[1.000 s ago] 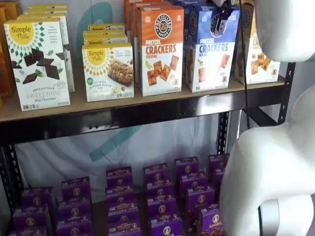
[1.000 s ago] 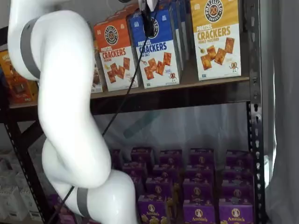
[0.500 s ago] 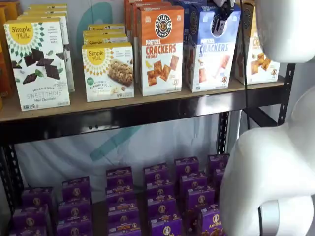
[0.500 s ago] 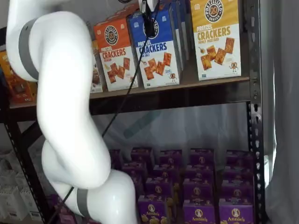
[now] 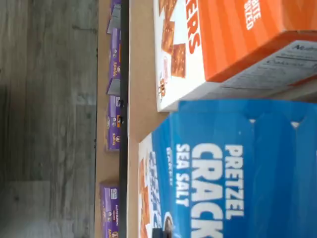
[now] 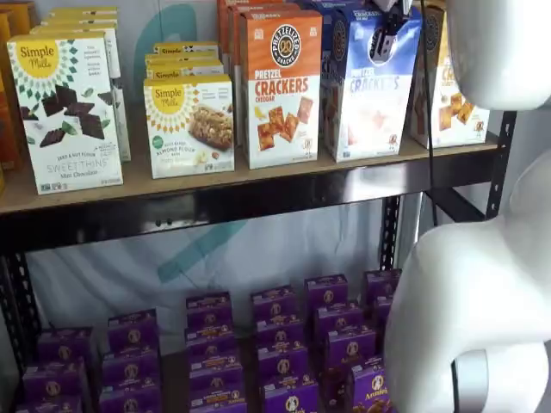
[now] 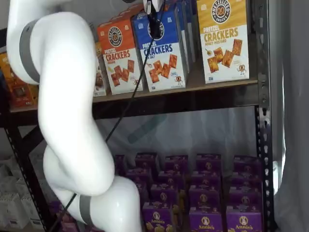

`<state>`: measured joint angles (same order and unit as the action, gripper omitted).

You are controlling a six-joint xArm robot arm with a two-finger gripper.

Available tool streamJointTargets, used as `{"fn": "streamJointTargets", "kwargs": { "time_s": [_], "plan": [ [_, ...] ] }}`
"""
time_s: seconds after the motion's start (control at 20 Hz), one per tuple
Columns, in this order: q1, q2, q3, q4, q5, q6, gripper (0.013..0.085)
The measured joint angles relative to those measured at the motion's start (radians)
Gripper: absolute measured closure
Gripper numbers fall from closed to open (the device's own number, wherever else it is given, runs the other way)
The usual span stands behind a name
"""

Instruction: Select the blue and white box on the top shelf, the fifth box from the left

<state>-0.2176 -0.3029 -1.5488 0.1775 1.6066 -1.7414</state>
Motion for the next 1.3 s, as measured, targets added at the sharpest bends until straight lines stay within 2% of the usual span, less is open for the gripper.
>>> {"fn": "streamJointTargets", "kwargs": {
  "time_s": [0.35, 0.65, 1.3],
  "plan": [
    [-0.016, -0.019, -0.008, 0.014, 0.057, -0.006, 0.0410],
    [-0.030, -0.068, 0.021, 0.029, 0.095, -0.010, 0.0410],
    [-0.042, -0.232, 0.157, -0.029, 0.184, -0.036, 0.0410]
  ]
}}
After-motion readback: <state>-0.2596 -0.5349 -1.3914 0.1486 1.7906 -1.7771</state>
